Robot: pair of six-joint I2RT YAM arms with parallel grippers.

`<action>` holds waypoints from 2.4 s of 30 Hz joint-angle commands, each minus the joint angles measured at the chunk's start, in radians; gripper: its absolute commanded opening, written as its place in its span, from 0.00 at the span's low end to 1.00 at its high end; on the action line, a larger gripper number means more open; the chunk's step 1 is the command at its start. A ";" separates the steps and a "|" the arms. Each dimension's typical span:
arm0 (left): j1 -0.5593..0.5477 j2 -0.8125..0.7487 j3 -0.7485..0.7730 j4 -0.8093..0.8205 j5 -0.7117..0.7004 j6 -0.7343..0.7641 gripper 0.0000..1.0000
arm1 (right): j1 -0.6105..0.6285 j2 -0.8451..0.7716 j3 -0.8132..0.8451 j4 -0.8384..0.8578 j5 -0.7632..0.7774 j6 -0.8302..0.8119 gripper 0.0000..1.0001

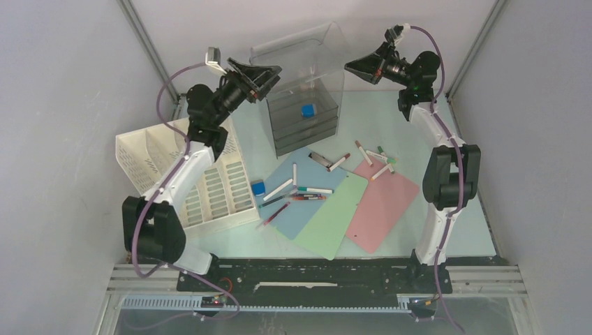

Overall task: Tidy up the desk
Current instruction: Pick up the stationery from the center of the board.

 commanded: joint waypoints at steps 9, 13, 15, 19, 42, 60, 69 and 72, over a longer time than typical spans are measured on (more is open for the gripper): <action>0.008 -0.244 -0.113 -0.376 -0.104 0.381 0.91 | -0.005 0.004 0.021 0.113 0.017 0.014 0.02; 0.008 -0.321 -0.167 -0.460 -0.131 0.504 0.94 | -0.008 0.002 0.011 0.121 0.015 0.019 0.02; 0.008 -0.371 -0.193 -0.510 -0.163 0.565 0.95 | -0.007 0.002 0.009 0.124 0.015 0.020 0.02; 0.008 -0.482 -0.264 -0.589 -0.255 0.675 0.99 | -0.007 -0.002 -0.001 0.134 0.016 0.022 0.02; -0.285 -0.410 -0.335 -0.905 -0.727 0.942 0.80 | -0.007 -0.001 -0.046 0.174 0.020 0.018 0.02; -0.448 -0.081 -0.321 -1.001 -1.053 0.735 0.56 | -0.008 -0.001 -0.065 0.181 0.018 0.012 0.02; -0.448 0.022 -0.327 -1.027 -1.099 0.659 0.61 | -0.008 0.000 -0.071 0.184 0.018 0.012 0.02; -0.446 0.061 -0.309 -1.061 -1.132 0.633 0.62 | -0.010 -0.003 -0.074 0.183 0.019 0.009 0.02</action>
